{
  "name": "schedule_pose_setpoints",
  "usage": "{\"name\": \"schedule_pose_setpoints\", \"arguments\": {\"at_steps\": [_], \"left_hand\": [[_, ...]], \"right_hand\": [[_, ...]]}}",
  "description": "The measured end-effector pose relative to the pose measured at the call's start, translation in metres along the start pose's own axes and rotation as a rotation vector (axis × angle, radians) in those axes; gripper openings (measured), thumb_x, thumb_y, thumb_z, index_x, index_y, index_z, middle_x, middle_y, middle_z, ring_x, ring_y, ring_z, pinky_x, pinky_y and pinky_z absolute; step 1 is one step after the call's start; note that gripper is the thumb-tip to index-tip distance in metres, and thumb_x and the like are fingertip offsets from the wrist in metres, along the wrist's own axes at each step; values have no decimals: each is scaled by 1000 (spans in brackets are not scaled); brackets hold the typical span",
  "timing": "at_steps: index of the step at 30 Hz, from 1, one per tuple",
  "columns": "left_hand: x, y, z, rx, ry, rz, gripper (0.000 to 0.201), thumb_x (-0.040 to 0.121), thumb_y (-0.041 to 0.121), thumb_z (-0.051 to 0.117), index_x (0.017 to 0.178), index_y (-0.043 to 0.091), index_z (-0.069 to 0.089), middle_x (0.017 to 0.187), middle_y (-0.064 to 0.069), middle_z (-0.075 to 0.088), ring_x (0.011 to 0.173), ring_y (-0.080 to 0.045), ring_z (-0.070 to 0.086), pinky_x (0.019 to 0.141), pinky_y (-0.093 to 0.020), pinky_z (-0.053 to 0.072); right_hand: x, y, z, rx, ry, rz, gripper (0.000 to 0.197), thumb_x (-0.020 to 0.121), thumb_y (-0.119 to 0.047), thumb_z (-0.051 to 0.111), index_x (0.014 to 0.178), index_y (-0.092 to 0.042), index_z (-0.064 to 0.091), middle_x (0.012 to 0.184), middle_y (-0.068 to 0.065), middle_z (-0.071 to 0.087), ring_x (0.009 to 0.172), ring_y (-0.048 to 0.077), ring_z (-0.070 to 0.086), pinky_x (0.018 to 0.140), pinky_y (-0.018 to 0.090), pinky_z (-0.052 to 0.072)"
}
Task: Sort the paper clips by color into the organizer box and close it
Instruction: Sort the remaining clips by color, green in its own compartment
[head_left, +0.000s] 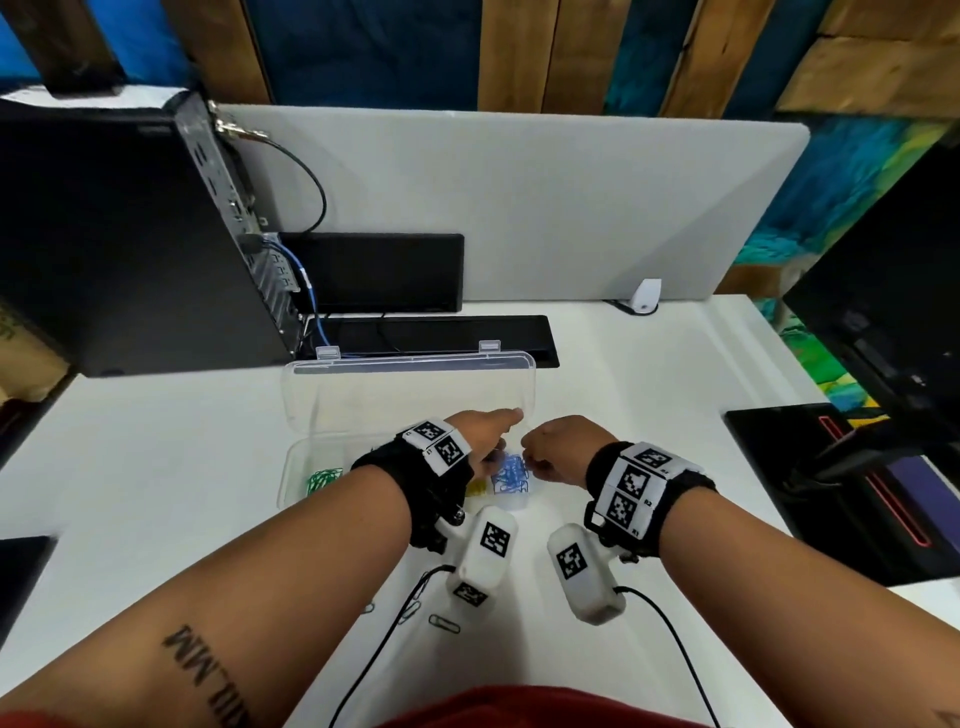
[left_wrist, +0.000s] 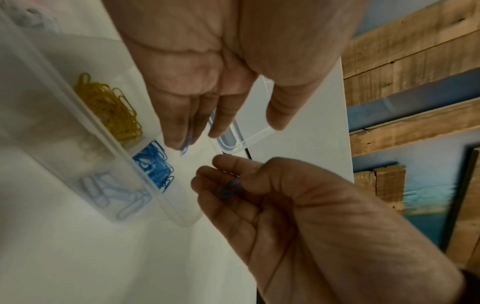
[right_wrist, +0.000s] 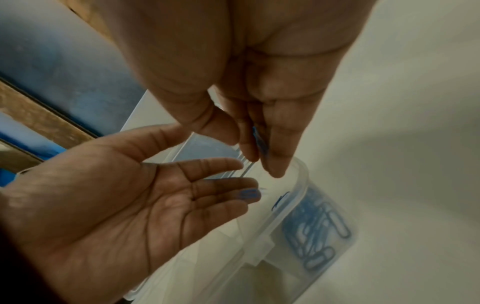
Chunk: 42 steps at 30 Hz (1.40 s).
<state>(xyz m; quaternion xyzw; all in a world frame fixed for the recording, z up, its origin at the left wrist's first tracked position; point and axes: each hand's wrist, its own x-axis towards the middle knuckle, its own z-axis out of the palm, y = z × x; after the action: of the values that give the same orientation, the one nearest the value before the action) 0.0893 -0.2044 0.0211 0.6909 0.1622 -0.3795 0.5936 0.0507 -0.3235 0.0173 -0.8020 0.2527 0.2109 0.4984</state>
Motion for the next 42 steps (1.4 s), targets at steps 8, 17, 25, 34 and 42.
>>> {"name": "schedule_pose_setpoints", "arguments": {"at_steps": [8,17,25,34,42], "left_hand": [[-17,-3,-16,35,-101,63,22,97,29,48,92,9,56,83,-5,53,74,-15,51,67,-22,45],[-62,-22,-86,525,16,326,18,88,4,49,81,19,58,74,-3,60,63,-16,55,46,-16,46],[-70,-100,-167,1253,102,135,35,72,26,71,105,22,60,84,10,51,82,-12,50,73,-19,41],[-74,-147,-187,1262,85,82,60,71,28,76,119,14,43,97,1,51,87,-19,52,83,-30,46],[-68,-150,-168,1215,33,263,42,84,13,60,125,16,50,104,-3,58,110,-22,57,88,-23,41]], "right_hand": [[-13,-2,5,-83,-63,-35,37,91,1,40,124,-4,57,104,6,53,95,19,51,98,32,46],[-45,-13,33,-374,35,-428,26,86,-6,48,102,-18,64,98,-3,56,88,15,53,75,21,40],[-56,6,88,-1016,-326,-541,45,85,-22,60,129,-21,50,123,2,55,112,20,55,91,24,42],[-46,40,126,-1107,-301,-471,54,85,-12,54,137,-16,38,131,10,51,119,26,52,96,28,41],[-46,30,152,-952,-281,-465,53,84,-3,50,135,-19,44,129,6,47,119,23,50,99,26,39]]}}
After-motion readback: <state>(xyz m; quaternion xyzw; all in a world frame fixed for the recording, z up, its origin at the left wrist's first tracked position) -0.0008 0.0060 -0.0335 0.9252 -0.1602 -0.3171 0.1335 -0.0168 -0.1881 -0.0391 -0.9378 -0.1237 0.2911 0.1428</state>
